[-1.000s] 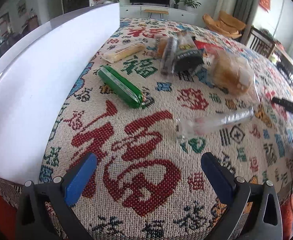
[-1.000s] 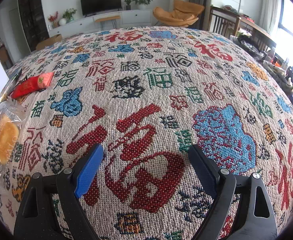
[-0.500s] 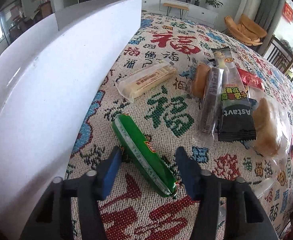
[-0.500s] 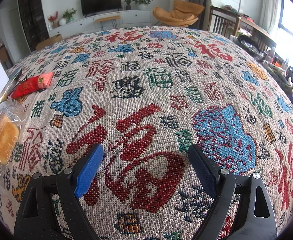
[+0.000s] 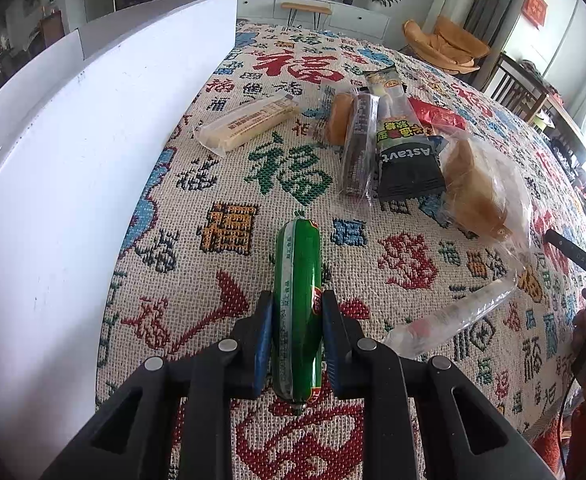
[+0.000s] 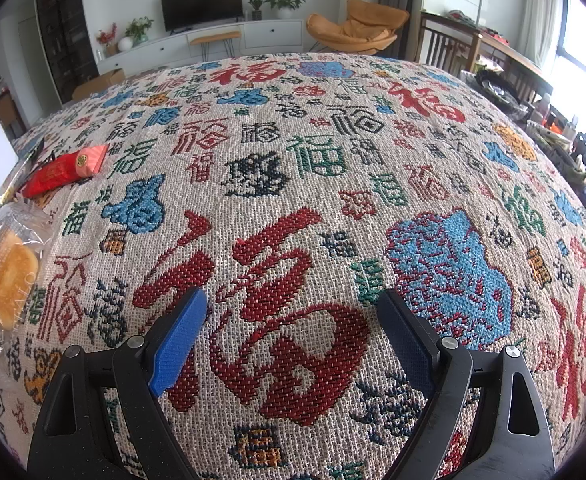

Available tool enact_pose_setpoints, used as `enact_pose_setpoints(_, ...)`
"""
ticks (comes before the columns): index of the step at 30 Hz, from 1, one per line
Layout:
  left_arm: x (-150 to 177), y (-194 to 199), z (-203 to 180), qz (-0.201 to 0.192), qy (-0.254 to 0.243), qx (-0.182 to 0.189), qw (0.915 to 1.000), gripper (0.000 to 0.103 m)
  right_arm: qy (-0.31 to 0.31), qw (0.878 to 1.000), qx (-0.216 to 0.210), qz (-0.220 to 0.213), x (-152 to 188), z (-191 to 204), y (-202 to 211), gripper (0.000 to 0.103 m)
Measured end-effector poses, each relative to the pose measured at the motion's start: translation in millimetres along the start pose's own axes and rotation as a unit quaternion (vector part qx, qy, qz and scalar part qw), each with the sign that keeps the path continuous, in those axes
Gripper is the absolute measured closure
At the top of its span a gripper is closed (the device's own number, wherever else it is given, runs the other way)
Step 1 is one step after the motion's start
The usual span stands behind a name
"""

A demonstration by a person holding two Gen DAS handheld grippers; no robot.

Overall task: Organize snacks
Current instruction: 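Grasp the green-wrapped sausage with the left gripper while the right gripper grasps the clear plastic tube, then carry both items into the white box and open both grippers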

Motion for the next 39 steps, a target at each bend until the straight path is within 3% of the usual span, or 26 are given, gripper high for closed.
enact_pose_setpoints(8,1,26,-2,-0.018,0.011,0.039,0.9990,0.081,-0.003,1.000,-0.016,0.001,-1,-1,-3,0.011)
enact_pose_setpoints(10,3,35,-2,-0.025,0.011,0.049,0.9984,0.081,-0.016,0.997,-0.073,0.005,-5,-5,5,0.012)
enact_pose_setpoints(11,3,39,-2,-0.029,0.010,0.052,0.9982,0.081,-0.028,0.991,-0.128,-0.001,-7,-4,16,0.013)
enact_pose_setpoints(12,3,42,-2,-0.032,0.011,0.055,0.9979,0.081,-0.026,0.984,-0.177,-0.010,-11,2,30,0.013)
enact_pose_setpoints(14,4,47,0,-0.038,0.018,0.064,0.9971,0.081,0.044,0.964,-0.262,-0.018,-19,38,64,0.012)
enact_pose_setpoints(16,4,52,2,-0.042,0.024,0.073,0.9962,0.081,0.152,0.927,-0.342,0.015,-16,92,91,0.012)
enact_pose_setpoints(18,4,58,5,-0.048,0.028,0.076,0.9956,0.081,0.253,0.888,-0.381,0.048,-2,148,114,0.013)
enact_pose_setpoints(20,5,67,11,-0.055,0.032,0.077,0.9950,0.081,0.336,0.857,-0.386,0.062,14,192,127,0.015)
enact_pose_setpoints(22,6,76,17,-0.061,0.036,0.079,0.9943,0.081,0.409,0.833,-0.364,0.077,32,231,123,0.015)
enact_pose_setpoints(26,12,94,29,-0.074,0.045,0.081,0.9929,0.081,0.494,0.803,-0.309,0.124,50,277,89,0.016)
enact_pose_setpoints(28,15,101,33,-0.078,0.049,0.085,0.9921,0.081,0.523,0.788,-0.290,0.147,56,284,73,0.025)
enact_pose_setpoints(29,16,103,35,-0.079,0.051,0.087,0.9917,0.081,0.533,0.781,-0.283,0.159,58,287,68,0.041)
enact_pose_setpoints(30,16,105,36,-0.081,0.052,0.090,0.9914,0.081,0.539,0.778,-0.275,0.168,59,285,62,0.067)
enact_pose_setpoints(31,16,107,37,-0.082,0.052,0.092,0.9910,0.081,0.544,0.776,-0.266,0.177,60,285,57,0.071)
enact_pose_setpoints(32,16,109,37,-0.084,0.053,0.095,0.9906,0.081,0.547,0.775,-0.260,0.180,61,286,54,0.064)
enact_pose_setpoints(36,14,116,38,-0.091,0.056,0.110,0.9882,0.081,0.535,0.780,-0.251,0.203,61,279,41,0.064)
enact_pose_setpoints(39,11,122,43,-0.096,0.061,0.117,0.9866,0.081,0.510,0.795,-0.252,0.212,57,272,39,0.074)
Point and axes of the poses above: each gripper's, at about its wrist camera, not at the fingertips, and y roughly against the way its jaws point, z to its left, x to its underside, the point moved 2 cm from there along -y, roughly the way its jaws point, and after that the axes turned 2 degrees about -x, right-handed, at the moved point
